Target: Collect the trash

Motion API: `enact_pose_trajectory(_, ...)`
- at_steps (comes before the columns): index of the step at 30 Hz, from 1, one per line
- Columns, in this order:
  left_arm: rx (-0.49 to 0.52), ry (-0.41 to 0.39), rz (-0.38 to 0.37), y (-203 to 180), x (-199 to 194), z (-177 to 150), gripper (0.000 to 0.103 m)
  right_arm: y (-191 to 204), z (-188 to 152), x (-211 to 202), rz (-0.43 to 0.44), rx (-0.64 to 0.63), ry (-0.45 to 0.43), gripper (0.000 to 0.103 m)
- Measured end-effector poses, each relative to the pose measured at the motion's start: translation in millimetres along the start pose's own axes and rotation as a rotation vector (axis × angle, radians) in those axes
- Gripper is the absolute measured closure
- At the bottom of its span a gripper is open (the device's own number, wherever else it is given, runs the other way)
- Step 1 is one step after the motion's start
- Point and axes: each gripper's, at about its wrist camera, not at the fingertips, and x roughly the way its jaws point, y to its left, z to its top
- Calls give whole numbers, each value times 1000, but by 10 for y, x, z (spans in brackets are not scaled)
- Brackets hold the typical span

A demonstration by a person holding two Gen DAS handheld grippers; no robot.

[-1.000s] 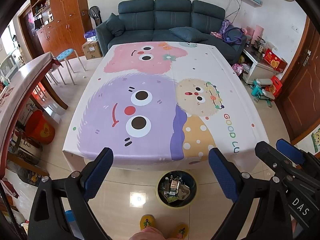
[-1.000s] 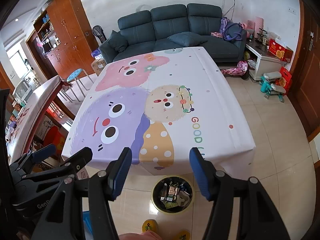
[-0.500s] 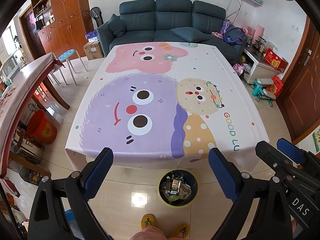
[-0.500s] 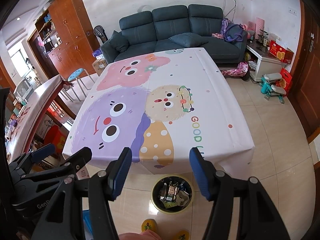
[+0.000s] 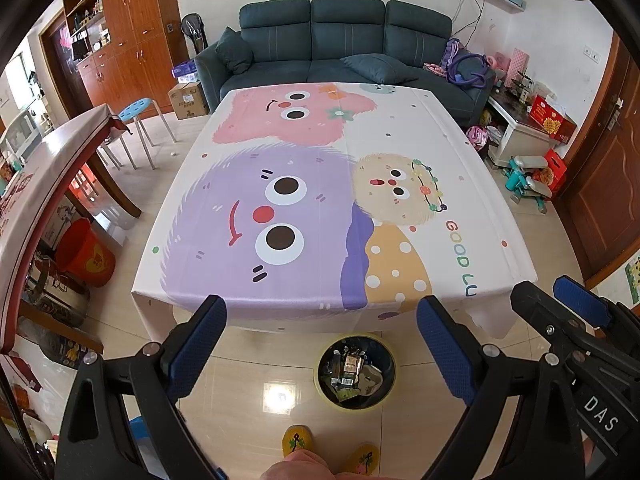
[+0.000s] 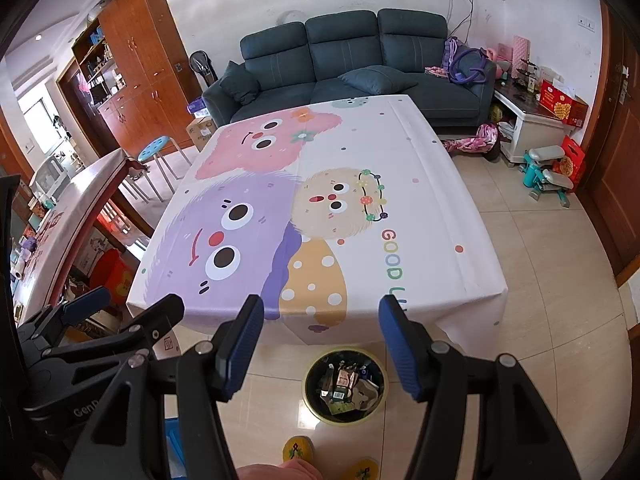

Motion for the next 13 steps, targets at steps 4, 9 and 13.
enact_pose_trajectory(4,2,0,-1,0,7,8,8,2,-4,1,0,1,0,43)
enact_pose_trajectory(9,1,7,6,-5,-15,-35,8,3,-6,1,1,-1,-1,43)
enact_pose_trajectory(13,-1,8,10,1,-38,-77,8,6,-15,10,7,-2,1,43)
